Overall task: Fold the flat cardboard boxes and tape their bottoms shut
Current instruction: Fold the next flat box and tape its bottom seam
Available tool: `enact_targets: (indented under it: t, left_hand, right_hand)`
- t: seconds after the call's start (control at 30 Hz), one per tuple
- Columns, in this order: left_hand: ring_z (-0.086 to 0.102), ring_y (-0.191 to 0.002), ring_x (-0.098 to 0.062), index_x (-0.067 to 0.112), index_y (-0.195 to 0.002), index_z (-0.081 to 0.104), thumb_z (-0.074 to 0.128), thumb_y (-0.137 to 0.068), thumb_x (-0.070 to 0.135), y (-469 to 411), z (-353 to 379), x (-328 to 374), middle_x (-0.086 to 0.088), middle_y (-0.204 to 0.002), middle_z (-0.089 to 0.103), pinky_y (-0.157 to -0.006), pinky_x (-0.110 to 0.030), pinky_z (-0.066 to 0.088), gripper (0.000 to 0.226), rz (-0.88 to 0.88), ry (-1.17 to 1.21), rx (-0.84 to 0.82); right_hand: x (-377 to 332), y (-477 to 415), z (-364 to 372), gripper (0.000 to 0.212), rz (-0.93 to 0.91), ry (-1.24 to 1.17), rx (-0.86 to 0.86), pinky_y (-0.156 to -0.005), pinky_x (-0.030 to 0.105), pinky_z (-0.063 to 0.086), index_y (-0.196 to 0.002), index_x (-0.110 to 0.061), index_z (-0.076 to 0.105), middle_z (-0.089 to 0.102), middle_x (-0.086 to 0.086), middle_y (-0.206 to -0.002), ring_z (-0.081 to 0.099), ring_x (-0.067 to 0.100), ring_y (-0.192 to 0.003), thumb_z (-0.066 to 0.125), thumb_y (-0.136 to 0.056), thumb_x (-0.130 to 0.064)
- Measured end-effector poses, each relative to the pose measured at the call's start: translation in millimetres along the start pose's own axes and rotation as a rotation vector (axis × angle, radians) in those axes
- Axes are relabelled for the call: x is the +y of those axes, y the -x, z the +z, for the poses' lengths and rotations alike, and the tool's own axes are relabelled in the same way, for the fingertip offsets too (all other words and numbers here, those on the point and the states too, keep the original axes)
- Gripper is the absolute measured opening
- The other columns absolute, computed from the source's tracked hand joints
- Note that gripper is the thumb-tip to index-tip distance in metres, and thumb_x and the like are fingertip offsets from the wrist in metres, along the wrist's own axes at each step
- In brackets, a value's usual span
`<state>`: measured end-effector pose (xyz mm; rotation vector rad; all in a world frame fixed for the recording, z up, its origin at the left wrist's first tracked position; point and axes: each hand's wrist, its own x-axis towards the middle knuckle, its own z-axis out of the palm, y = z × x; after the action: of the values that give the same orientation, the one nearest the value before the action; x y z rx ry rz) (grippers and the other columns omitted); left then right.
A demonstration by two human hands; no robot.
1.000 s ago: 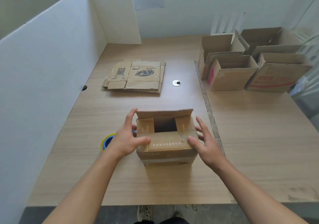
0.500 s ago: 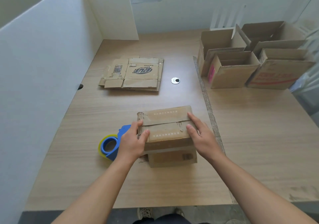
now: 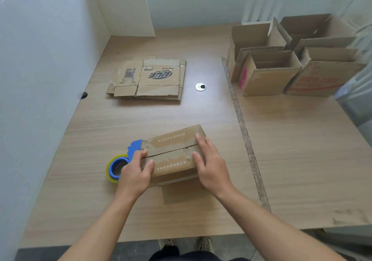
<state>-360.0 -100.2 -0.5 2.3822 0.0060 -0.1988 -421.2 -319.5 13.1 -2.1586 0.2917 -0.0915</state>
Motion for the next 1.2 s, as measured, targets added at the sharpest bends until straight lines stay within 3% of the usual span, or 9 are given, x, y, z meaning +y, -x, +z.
enact_targets:
  t: [0.2,0.37,0.47,0.53,0.7,0.87,0.97,1.1,1.2]
  left_hand:
    - [0.055,-0.123,-0.022,0.021,-0.133,0.054,0.064,-0.094,0.032,1.6,-13.2,-17.4,0.0,-0.129,0.063,-0.093,-0.029,0.039,0.042,0.006,-0.06,-0.015]
    - [0.055,-0.124,-0.022,0.022,-0.134,0.054,0.065,-0.092,0.037,3.0,-3.5,-5.0,0.0,-0.131,0.062,-0.093,-0.028,0.039,0.046,0.045,-0.086,-0.047]
    - [0.055,-0.124,-0.021,0.021,-0.135,0.054,0.064,-0.093,0.039,6.9,4.6,2.5,0.0,-0.132,0.062,-0.095,-0.029,0.04,0.047,0.079,-0.075,-0.026]
    - [0.053,-0.126,-0.02,0.019,-0.136,0.054,0.063,-0.094,0.038,8.1,9.5,7.0,0.0,-0.134,0.061,-0.101,-0.031,0.04,0.047,0.066,-0.041,0.002]
    - [0.055,-0.123,-0.018,0.017,-0.135,0.056,0.063,-0.095,0.033,7.8,3.4,6.5,0.002,-0.133,0.062,-0.098,-0.025,0.039,0.043,0.144,-0.038,-0.018]
    - [0.054,-0.12,-0.006,0.016,-0.136,0.057,0.063,-0.096,0.028,3.2,-2.5,-9.6,0.004,-0.135,0.059,-0.099,-0.028,0.048,0.043,0.236,0.033,-0.079]
    - [0.055,-0.12,-0.001,0.024,-0.129,0.064,0.066,-0.093,0.027,-2.3,-6.7,-17.7,0.01,-0.134,0.06,-0.099,-0.032,0.052,0.036,0.178,0.192,-0.114]
    - [0.065,-0.103,-0.004,0.036,-0.108,0.068,0.061,-0.09,0.042,-13.3,-22.2,-35.0,0.024,-0.108,0.068,-0.085,-0.024,0.052,0.02,0.086,0.276,-0.047]
    - [0.058,-0.112,-0.022,0.019,-0.133,0.056,0.056,-0.096,0.04,-29.1,-32.2,-57.0,0.002,-0.113,0.064,-0.088,-0.028,0.044,0.042,-0.071,0.027,0.093]
  right_hand:
    - [15.8,21.0,30.2,0.051,0.085,-0.105,-0.045,-0.118,0.021,0.014,-0.151,-0.047,0.021,0.022,-0.007,-0.163,0.015,0.007,-0.15,0.041,-0.105,-0.037]
    - [29.6,13.9,9.7,0.045,0.075,-0.095,-0.044,-0.115,0.02,0.021,-0.148,-0.034,0.04,0.036,-0.003,-0.157,0.028,0.012,-0.145,0.047,-0.104,-0.028]
    - [25.1,-2.4,-5.1,0.042,0.072,0.213,-0.024,-0.122,0.04,0.016,-0.142,-0.028,0.048,0.023,0.006,-0.161,0.013,0.024,-0.15,0.05,-0.1,-0.028]
    - [13.1,-11.0,-1.9,0.04,-0.037,0.436,-0.014,-0.122,0.046,0.011,-0.138,-0.027,0.049,0.017,0.006,-0.163,0.001,0.027,-0.152,0.049,-0.098,-0.032]
    - [-6.3,-8.7,38.1,0.054,-0.189,0.593,-0.181,-0.121,0.045,-0.003,-0.153,-0.039,0.027,0.011,-0.006,-0.166,0.001,0.018,-0.153,0.033,-0.101,-0.053]
    - [-0.2,-7.6,44.7,0.053,-0.184,0.671,-0.116,-0.121,0.046,0.0,-0.148,-0.045,0.032,0.021,-0.008,-0.163,0.008,0.019,-0.152,0.022,-0.098,-0.06]
    - [-0.1,-8.8,45.5,0.052,-0.169,0.684,-0.132,-0.122,0.045,-0.002,-0.147,-0.046,0.032,0.02,-0.009,-0.163,0.005,0.018,-0.152,0.021,-0.098,-0.06]
    - [-1.3,-10.3,44.9,0.047,-0.145,0.686,-0.128,-0.122,0.042,-0.004,-0.144,-0.049,0.035,0.021,-0.011,-0.161,0.003,0.015,-0.151,0.028,-0.098,-0.059]
    - [-3.8,-12.1,45.7,0.047,-0.112,0.65,-0.1,-0.122,0.04,-0.003,-0.139,-0.05,0.039,0.025,-0.013,-0.157,0.006,0.013,-0.15,0.029,-0.095,-0.061]
